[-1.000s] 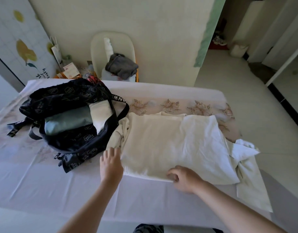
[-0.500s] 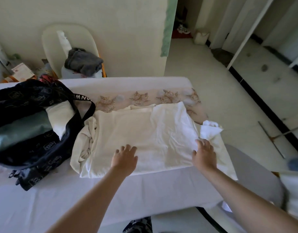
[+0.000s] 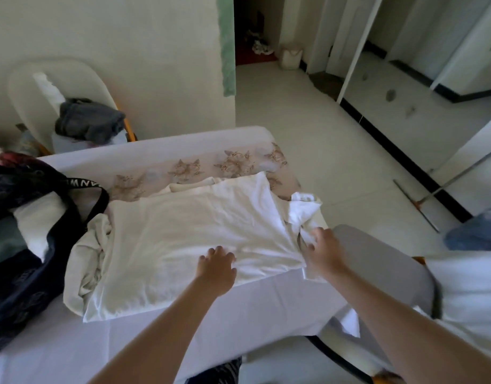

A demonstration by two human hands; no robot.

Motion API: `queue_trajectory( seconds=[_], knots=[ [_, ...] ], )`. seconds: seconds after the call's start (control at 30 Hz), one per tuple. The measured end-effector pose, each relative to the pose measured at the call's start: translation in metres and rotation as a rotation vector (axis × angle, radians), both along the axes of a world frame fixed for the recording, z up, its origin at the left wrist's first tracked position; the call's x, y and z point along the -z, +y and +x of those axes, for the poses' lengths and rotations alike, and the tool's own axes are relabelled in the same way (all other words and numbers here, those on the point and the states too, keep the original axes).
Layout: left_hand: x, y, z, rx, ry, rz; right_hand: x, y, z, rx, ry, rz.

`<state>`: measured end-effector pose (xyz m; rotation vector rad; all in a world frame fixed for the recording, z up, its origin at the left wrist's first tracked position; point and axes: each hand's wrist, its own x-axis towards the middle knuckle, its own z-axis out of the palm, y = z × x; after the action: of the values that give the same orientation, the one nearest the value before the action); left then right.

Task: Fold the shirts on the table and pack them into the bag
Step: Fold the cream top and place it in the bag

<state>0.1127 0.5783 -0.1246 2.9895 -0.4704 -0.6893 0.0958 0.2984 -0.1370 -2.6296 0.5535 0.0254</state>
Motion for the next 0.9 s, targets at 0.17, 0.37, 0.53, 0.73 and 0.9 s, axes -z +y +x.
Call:
queue_trajectory(
  seconds=[0.17,0.37,0.53,0.73,0.9],
  knots=[
    [-0.02,-0.031,0.024,0.006,-0.009,-0.206,-0.021,-0.034,0.051,-0.1,-0.055,-0.202],
    [-0.037,-0.095,0.076,0.019,0.117,-0.471,-0.023,-0.059,0.099,-0.358,-0.029,-0.331],
    [-0.039,-0.146,0.101,-0.033,0.183,-0.588,-0.032,-0.063,0.117,-0.348,-0.178,-0.042],
    [-0.046,-0.178,0.14,0.091,-0.062,-0.607,-0.061,-0.063,0.139,-0.155,0.015,0.376],
    [-0.042,-0.174,0.178,0.194,0.146,-0.594,-0.059,-0.087,0.125,-0.179,0.399,0.337]
  ],
)
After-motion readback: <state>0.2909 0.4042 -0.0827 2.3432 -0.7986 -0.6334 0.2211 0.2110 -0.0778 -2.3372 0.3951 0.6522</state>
